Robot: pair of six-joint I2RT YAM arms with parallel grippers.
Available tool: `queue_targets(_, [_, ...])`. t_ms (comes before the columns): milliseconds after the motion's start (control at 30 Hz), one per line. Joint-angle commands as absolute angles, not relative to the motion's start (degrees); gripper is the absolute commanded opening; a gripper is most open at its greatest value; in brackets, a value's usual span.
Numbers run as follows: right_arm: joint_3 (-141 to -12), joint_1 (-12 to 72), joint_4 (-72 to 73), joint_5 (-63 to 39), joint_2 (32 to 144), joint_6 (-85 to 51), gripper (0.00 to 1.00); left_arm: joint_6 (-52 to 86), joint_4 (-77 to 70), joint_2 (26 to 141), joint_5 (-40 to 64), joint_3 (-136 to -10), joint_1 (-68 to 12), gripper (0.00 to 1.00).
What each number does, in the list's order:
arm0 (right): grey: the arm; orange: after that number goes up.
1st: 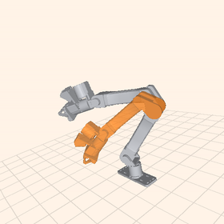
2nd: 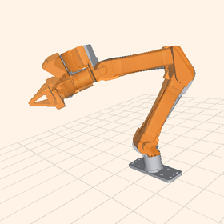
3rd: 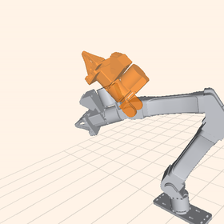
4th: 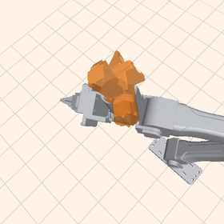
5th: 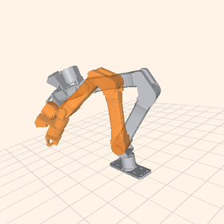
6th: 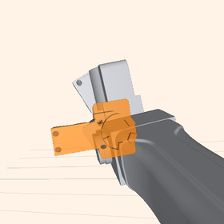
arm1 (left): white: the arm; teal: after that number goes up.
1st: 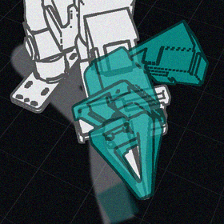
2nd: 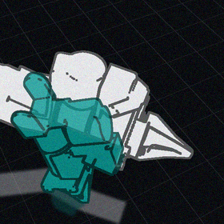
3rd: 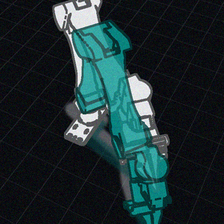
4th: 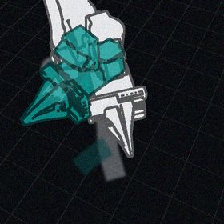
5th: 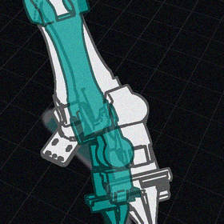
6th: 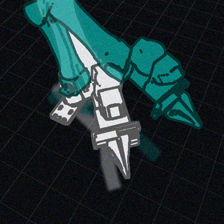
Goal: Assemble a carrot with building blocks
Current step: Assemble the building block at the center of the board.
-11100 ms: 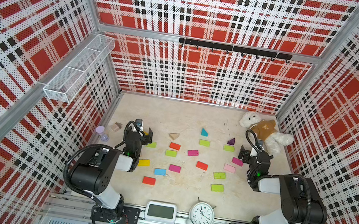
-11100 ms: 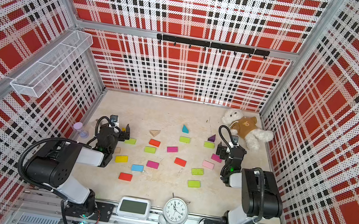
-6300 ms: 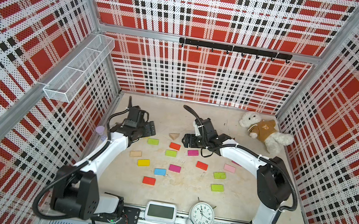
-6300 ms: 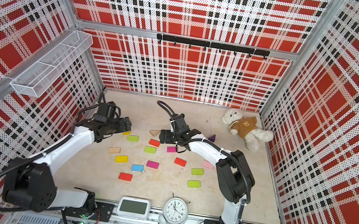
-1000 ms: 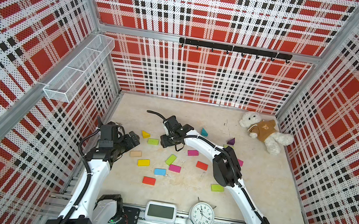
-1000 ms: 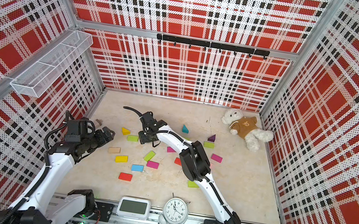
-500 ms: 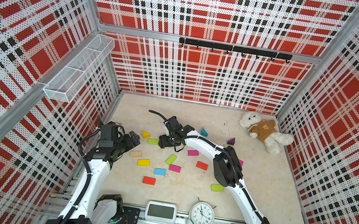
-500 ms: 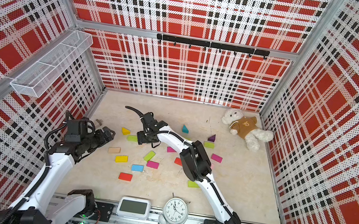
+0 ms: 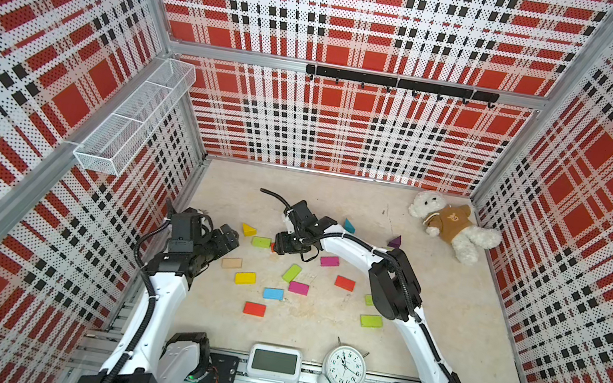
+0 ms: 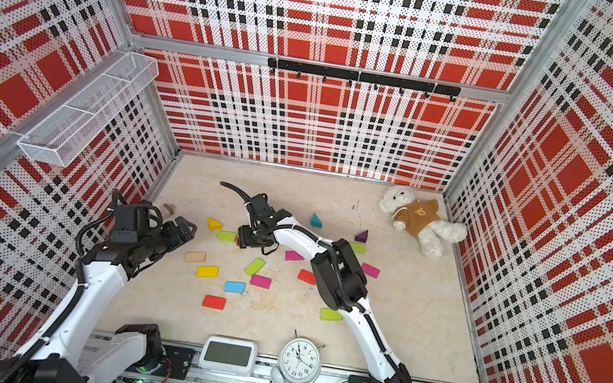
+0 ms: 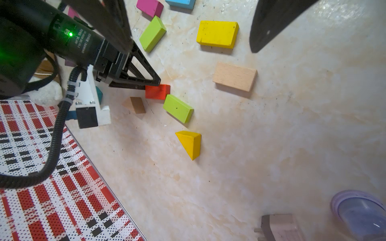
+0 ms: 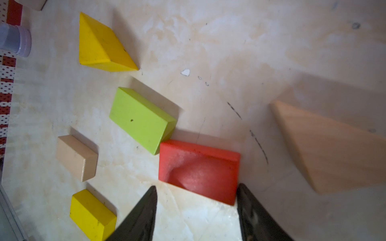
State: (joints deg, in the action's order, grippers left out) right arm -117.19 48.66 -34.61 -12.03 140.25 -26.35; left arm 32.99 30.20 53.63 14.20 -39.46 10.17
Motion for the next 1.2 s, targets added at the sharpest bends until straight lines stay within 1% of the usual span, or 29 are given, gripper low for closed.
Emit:
queue_targets(0, [-116.5, 48.7, -32.3, -13.5, 137.6, -27.2, 0.59, 33.0, 29.8, 53.1, 14.1, -39.2, 10.5, 0.90])
queue_targets(533, [-114.2, 49.3, -31.7, -13.8, 136.0, -27.3, 0.52, 33.1, 29.6, 53.4, 13.8, -38.8, 9.8, 0.89])
queue_targets(833, [-113.9, 49.8, -30.7, -14.3, 135.8, -27.5, 0.51, 33.4, 29.5, 53.7, 13.1, -38.6, 8.7, 0.85])
queue_targets(1167, [-114.1, 49.8, -30.7, -13.1, 135.9, -27.2, 0.51, 33.5, 29.4, 54.3, 11.7, -38.6, 7.3, 0.85])
